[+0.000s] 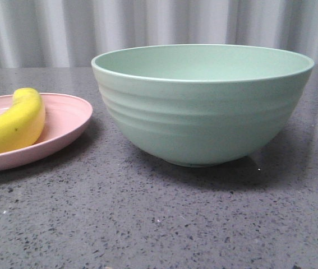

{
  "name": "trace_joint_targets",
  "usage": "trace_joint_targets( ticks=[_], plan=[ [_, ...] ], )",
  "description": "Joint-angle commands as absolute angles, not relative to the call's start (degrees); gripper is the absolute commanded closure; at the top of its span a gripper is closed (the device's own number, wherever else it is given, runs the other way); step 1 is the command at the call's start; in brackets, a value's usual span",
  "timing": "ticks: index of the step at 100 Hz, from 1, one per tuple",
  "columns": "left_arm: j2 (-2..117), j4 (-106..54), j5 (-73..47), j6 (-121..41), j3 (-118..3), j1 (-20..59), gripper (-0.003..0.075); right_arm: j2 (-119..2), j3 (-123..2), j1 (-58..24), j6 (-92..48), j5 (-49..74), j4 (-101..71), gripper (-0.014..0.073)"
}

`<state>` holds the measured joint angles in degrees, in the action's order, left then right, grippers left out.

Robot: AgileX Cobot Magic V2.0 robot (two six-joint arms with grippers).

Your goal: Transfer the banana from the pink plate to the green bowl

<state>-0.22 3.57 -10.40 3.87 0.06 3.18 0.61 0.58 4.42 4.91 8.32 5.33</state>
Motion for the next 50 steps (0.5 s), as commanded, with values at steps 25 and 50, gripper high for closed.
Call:
trace_joint_targets(
  ticks=[25, 50],
  plan=[
    [-1.8, 0.5, -4.8, 4.0, -0.1, 2.8, 0.0741, 1.9, 0.0, 4.8, 4.7, 3.4, 5.7, 0.0665],
    [0.8, 2.3, -4.9, 3.9, -7.1, 2.8, 0.0741, 0.6, -4.8, 4.8, 4.7, 7.0, 3.7, 0.0665]
  ],
)
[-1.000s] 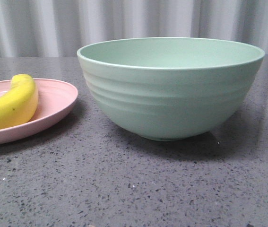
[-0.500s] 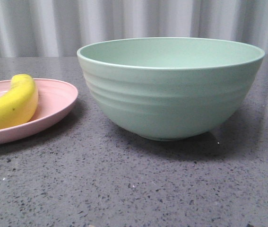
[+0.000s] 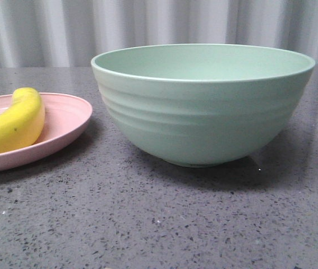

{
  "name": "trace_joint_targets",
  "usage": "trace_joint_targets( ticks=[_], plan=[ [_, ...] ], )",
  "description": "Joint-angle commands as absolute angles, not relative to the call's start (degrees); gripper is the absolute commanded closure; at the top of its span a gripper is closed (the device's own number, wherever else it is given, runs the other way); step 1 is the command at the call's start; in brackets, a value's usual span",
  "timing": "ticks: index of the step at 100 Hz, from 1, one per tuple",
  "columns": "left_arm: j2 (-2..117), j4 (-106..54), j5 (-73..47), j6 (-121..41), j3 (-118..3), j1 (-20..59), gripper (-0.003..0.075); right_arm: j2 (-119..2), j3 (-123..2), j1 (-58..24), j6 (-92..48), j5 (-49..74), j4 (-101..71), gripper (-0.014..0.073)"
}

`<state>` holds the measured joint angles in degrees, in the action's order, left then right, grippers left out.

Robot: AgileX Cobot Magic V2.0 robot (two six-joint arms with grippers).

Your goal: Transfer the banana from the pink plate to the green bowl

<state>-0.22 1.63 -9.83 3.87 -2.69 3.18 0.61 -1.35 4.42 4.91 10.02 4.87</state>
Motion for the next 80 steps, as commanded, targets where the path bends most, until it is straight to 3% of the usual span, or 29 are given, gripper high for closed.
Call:
trace_joint_targets(
  ticks=[1, 47, 64, 71, 80],
  plan=[
    [1.2, 2.5, -4.9, 3.9, -7.4, 2.8, 0.0741, 0.3, -5.0, 4.8, 4.7, 7.2, 3.4, 0.0665],
    [21.4, 2.5, -4.0, 3.9, -20.8, 2.8, 0.0741, -20.3, -20.3, 4.8, 4.7, 19.7, 0.8, 0.0645],
    [27.4, 2.5, 0.0, 3.9, -21.8, 2.8, 0.0734, -25.2, -21.5, 4.8, 4.7, 18.7, -0.9, 0.0647],
    [28.9, 2.5, 1.7, 3.9, -21.8, 2.8, 0.0661, -26.5, -21.5, 4.8, 4.7, 18.9, -0.9, 0.0647],
    [30.5, 2.5, 4.3, 3.9, -21.8, 2.8, 0.0446, -27.6, -21.5, 4.8, 4.7, 18.8, -1.4, 0.0647]
  ],
)
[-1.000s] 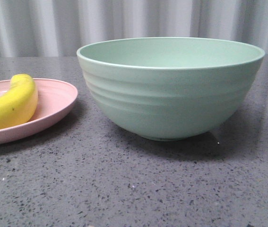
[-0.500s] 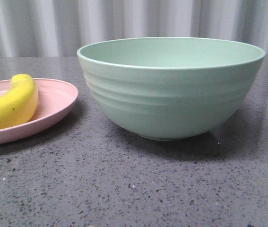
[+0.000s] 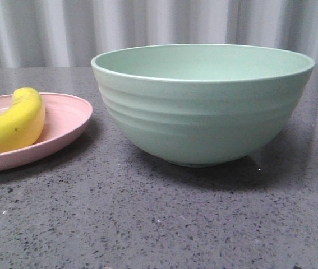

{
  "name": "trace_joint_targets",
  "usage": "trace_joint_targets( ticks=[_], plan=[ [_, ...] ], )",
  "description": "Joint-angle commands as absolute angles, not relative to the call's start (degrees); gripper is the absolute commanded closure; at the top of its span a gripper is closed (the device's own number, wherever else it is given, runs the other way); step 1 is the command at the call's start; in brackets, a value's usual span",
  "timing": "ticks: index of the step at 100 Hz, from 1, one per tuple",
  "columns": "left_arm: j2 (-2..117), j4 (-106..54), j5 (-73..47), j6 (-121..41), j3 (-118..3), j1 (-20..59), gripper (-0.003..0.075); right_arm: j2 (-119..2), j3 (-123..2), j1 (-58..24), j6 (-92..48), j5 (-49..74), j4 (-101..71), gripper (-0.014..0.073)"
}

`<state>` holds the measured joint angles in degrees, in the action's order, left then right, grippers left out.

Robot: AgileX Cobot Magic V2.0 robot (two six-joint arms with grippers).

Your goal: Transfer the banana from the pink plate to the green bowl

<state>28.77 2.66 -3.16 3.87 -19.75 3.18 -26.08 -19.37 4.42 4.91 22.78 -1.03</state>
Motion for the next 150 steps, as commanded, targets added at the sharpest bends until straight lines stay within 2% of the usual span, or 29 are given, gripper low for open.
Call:
trace_joint_targets(
  ticks=[1, 8, 15, 25, 39, 77, 105, 138, 150],
  plan=[
    [30.7, 2.5, 4.5, 3.9, -21.8, 2.8, 0.0408, -27.6, -21.5, 4.8, 4.7, 18.8, -1.4, 0.0647],
    [31.8, 2.5, 7.3, 3.9, -21.8, 2.8, 0.0262, -27.7, -21.5, 4.8, 4.7, 18.8, -1.5, 0.0647],
    [32.8, 2.0, 9.3, 3.9, -21.8, 2.8, 0.0212, -27.7, -21.5, 4.8, 4.7, 18.8, -1.5, 0.0647],
    [34.2, 1.9, 9.4, 3.9, -22.4, 2.8, 0.0235, -27.7, -21.5, 4.8, 4.7, 18.7, -1.5, 0.0647],
    [37.4, 1.7, 2.4, 4.2, -25.9, 5.0, 0.0251, -27.7, -21.5, 4.8, 4.7, 18.5, -1.5, 0.0647],
    [49.2, -3.2, -14.4, 4.2, -36.4, 20.8, 0.0251, -27.7, -21.5, 4.8, 4.7, 18.4, -1.5, 0.0647],
    [59.2, -6.5, -24.2, 4.2, -42.6, 29.2, 0.0251, -27.7, -21.5, 4.8, 4.7, 18.4, -1.5, 0.0647],
    [67.5, -7.4, -28.1, 4.2, -44.7, 30.6, 0.0251, -27.7, -21.5, 4.8, 4.7, 18.4, -1.5, 0.0647],
    [68.7, -7.4, -28.1, 4.2, -44.7, 30.6, 0.0278, -27.7, -21.5, 4.8, 4.7, 18.4, -1.5, 0.0647]
  ],
)
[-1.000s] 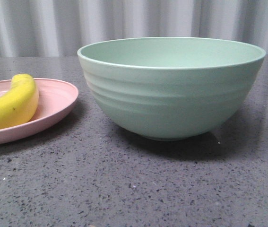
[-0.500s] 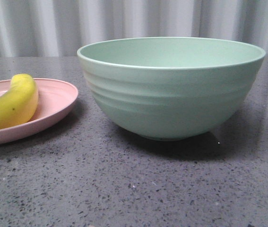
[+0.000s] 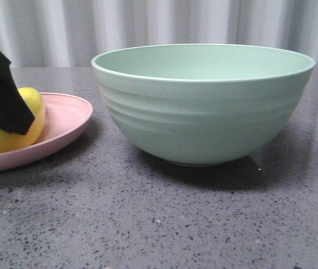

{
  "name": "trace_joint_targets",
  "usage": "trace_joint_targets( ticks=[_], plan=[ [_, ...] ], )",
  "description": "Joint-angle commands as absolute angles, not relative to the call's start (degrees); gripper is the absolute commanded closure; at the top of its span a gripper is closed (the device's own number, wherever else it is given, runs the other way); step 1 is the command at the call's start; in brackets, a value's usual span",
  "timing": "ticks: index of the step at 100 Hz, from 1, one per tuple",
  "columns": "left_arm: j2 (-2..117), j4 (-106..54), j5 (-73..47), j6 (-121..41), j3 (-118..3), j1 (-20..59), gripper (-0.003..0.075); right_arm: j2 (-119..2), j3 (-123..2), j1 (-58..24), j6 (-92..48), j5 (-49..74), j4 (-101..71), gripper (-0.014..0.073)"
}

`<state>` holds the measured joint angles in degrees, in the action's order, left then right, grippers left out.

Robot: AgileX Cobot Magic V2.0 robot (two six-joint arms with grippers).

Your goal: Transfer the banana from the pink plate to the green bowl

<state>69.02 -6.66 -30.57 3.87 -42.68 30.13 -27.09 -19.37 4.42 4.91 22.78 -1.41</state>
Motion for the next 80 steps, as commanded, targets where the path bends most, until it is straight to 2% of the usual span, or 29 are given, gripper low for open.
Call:
trace_joint_targets(
  ticks=[1, 44, 68, 80],
  plan=[
    [68.8, -7.4, -28.1, 4.2, -44.7, 30.6, 0.0282, -27.7, -21.5, 4.8, 4.7, 18.4, -1.5, 0.0647],
    [69.2, -7.4, -28.0, 4.1, -44.7, 30.6, 0.0438, -27.7, -21.5, 4.8, 4.7, 18.4, -1.5, 0.0647],
    [69.4, -7.4, -27.8, 4.1, -44.7, 30.6, 0.0559, -27.7, -21.5, 4.8, 4.7, 18.8, -1.5, 0.0647],
    [69.4, -7.4, -27.8, 3.8, -44.7, 30.6, 0.0589, -27.7, -21.5, 4.3, 4.7, 20.8, -1.5, 0.0647]
  ],
)
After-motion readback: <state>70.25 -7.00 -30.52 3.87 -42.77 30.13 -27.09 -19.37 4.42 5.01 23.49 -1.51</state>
